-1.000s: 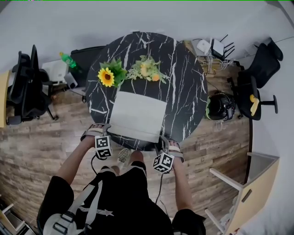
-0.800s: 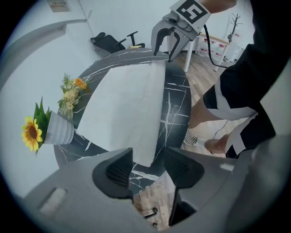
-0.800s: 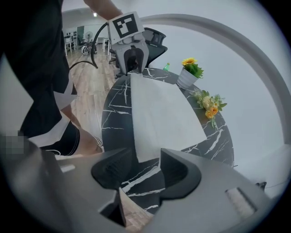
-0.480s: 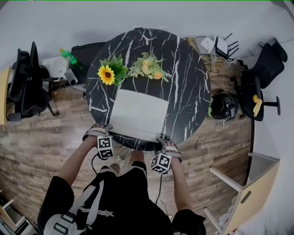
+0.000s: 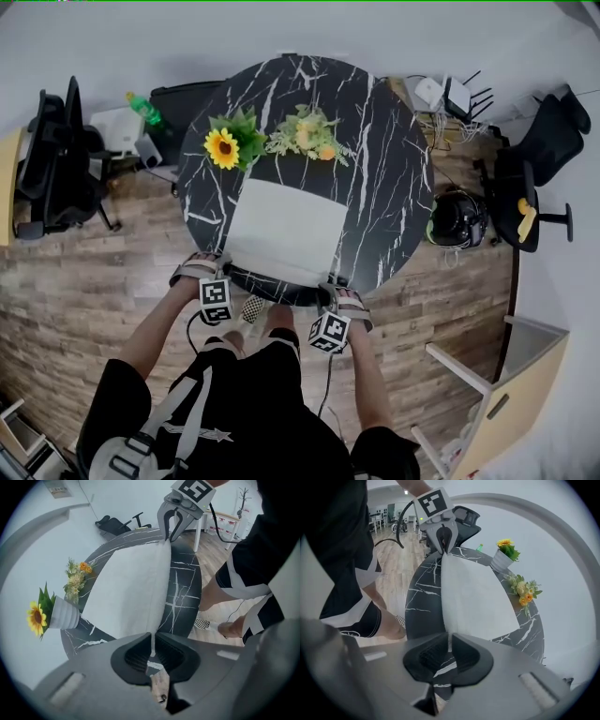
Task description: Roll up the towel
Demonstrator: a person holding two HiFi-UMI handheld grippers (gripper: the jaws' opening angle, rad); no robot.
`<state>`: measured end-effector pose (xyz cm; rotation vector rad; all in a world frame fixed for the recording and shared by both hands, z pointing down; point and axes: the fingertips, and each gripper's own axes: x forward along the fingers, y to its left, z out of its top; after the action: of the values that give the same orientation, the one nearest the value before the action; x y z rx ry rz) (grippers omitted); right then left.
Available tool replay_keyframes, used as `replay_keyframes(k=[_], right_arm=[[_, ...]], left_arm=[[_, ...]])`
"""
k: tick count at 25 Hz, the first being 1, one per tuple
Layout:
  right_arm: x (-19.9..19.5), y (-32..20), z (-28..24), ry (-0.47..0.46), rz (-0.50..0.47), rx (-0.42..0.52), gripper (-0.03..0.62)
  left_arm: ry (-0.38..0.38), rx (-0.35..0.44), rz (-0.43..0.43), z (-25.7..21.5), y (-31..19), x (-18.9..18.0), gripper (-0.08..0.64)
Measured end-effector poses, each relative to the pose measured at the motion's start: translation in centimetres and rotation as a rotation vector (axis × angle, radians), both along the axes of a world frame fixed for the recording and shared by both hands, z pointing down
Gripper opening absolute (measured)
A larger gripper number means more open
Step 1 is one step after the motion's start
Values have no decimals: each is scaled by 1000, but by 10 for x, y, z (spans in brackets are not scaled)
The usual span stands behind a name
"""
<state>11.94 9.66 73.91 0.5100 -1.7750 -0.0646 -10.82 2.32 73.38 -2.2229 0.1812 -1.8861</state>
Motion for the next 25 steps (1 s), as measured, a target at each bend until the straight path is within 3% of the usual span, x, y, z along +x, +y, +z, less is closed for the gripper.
replay_keyframes(k=[11, 25], right_arm=[[-2, 20, -16, 13, 17, 63, 28], [-11, 79, -6, -5, 35, -52, 28]], left_arm=[[19, 32, 11, -16, 22, -5, 34], [-7, -65, 46, -8, 79, -16, 34]])
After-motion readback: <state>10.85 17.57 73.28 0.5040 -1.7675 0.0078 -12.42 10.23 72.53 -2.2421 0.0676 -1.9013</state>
